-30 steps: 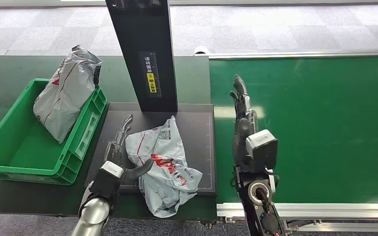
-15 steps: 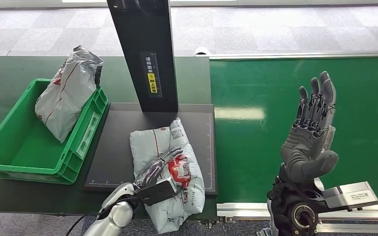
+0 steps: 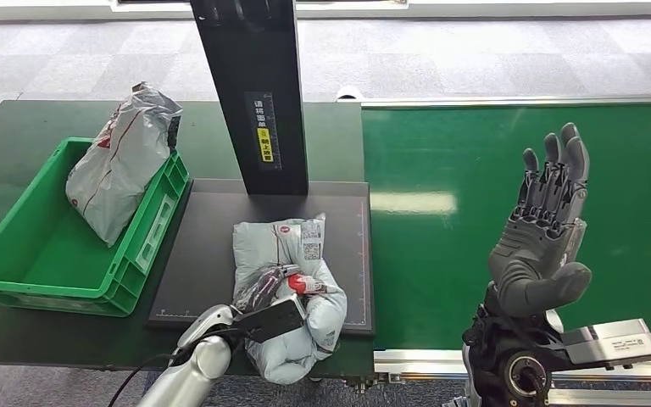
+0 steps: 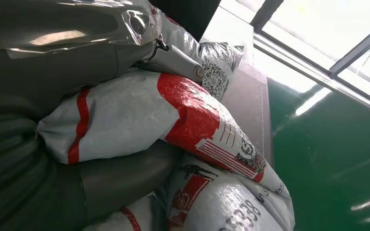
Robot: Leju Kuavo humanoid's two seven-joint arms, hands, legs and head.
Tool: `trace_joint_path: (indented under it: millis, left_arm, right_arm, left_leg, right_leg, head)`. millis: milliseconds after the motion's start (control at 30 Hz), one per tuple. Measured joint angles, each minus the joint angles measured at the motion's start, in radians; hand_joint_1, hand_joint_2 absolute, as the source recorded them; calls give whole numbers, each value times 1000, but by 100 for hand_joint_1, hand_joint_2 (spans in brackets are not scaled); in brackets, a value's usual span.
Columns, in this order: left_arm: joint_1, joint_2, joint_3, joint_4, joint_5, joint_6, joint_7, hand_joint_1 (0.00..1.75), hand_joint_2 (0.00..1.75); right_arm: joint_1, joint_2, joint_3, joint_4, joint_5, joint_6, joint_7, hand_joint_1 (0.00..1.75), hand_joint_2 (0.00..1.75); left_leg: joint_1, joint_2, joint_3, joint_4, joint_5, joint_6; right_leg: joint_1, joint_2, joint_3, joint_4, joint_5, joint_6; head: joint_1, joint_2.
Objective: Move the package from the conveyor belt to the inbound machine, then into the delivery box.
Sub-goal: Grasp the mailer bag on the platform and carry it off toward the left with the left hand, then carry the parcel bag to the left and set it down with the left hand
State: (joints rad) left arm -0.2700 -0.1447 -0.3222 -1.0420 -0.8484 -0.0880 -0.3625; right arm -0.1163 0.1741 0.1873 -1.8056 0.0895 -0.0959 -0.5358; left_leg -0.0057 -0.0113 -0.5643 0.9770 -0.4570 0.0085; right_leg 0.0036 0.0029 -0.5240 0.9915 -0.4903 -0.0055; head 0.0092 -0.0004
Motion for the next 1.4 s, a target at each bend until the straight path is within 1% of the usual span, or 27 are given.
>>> trace_joint_path:
  millis: [133,233,300,367,433,500,567,600,667,733,833,933,1033,1133,1200,1300,1400]
  left_arm:
    - [16,0,10,-22,43,29,-51,175,175]
    - [45,1,29,-66,116,18,-107,175,175]
    - [74,5,49,-129,246,-40,-179,175,175]
    - [100,15,83,-226,417,-121,-251,175,175]
    - [112,31,130,-329,579,-185,-295,175,175]
    - [111,45,195,-433,743,-216,-322,175,175]
    - [92,54,276,-525,855,-206,-336,175,175]
    - [78,58,316,-559,876,-192,-338,175,175]
    - [50,64,376,-601,872,-151,-336,175,175]
    - [17,66,415,-607,824,-63,-308,175,175]
    - [-62,69,449,-540,735,103,-263,175,175]
    - [-125,77,465,-458,693,189,-259,175,175]
    - [-190,85,471,-355,625,330,-241,175,175]
    - [-312,113,470,-144,483,519,-202,175,175]
    - [-400,135,467,8,391,606,-183,175,175]
    - [-483,155,464,163,351,643,-180,175,175]
    - [-520,165,459,248,347,650,-180,175,175]
  right_arm:
    - [6,6,-5,-7,3,-4,2,0,0]
    - [10,7,-9,-11,3,-8,3,0,0]
    - [12,7,-11,-12,3,-10,3,0,0]
    - [13,7,-12,-12,1,-11,2,0,0]
    - [13,6,-13,-11,-4,-11,0,0,0]
    - [12,5,-14,-9,-11,-12,0,0,0]
    - [10,5,-15,-6,-17,-16,0,0,0]
    - [8,4,-16,-5,-21,-19,0,0,0]
    - [4,4,-17,-2,-25,-23,1,0,0]
    - [2,4,-18,-1,-27,-27,3,0,0]
    - [3,4,-18,2,-27,-33,6,0,0]
    - [4,4,-17,5,-28,-33,7,0,0]
    - [0,4,-12,12,-31,-33,7,0,0]
    - [-13,4,-1,26,-35,-34,9,0,0]
    - [-21,3,9,36,-36,-36,10,0,0]
    - [-25,3,17,47,-38,-38,11,0,0]
    - [-26,3,18,55,-39,-39,11,0,0]
  left_leg:
    - [0,0,-1,0,0,0]
    - [0,1,-3,0,0,0]
    - [0,1,-6,0,0,0]
    - [0,1,-9,0,0,0]
    - [0,1,-11,0,0,0]
    - [1,1,-13,0,0,0]
    - [2,2,-13,0,0,0]
    - [2,1,-13,0,0,-1]
    - [3,1,-13,0,1,-1]
    - [3,1,-13,0,1,-1]
    - [3,1,-13,0,1,-1]
    - [3,1,-13,1,1,-1]
    - [3,1,-14,1,1,-1]
    - [3,0,-15,1,2,-1]
    - [3,1,-15,1,3,-1]
    - [3,3,-15,1,3,-2]
    - [3,3,-16,1,3,-2]
  right_leg:
    - [0,0,-1,0,0,0]
    - [0,0,-3,0,0,0]
    - [0,1,-6,1,0,0]
    - [0,1,-10,1,0,0]
    - [1,2,-12,1,0,0]
    - [2,2,-14,1,0,0]
    - [2,2,-15,1,0,-1]
    - [3,2,-15,1,0,-1]
    - [3,1,-15,1,0,-1]
    - [3,1,-15,1,0,-1]
    - [3,1,-15,1,1,-1]
    - [2,1,-15,1,1,-1]
    - [2,1,-15,1,1,-1]
    - [2,1,-16,1,2,-1]
    - [3,1,-16,1,2,-2]
    - [3,3,-17,2,3,-3]
    - [3,3,-18,2,3,-3]
  head:
    - [0,0]
    - [0,0]
    - [0,0]
    - [0,0]
    - [0,0]
    - [0,0]
    - [0,0]
    - [0,0]
    - [0,0]
    - [0,0]
    - [0,0]
    - [0,0]
    - [0,0]
    - [0,0]
    - [0,0]
    - [0,0]
    - [0,0]
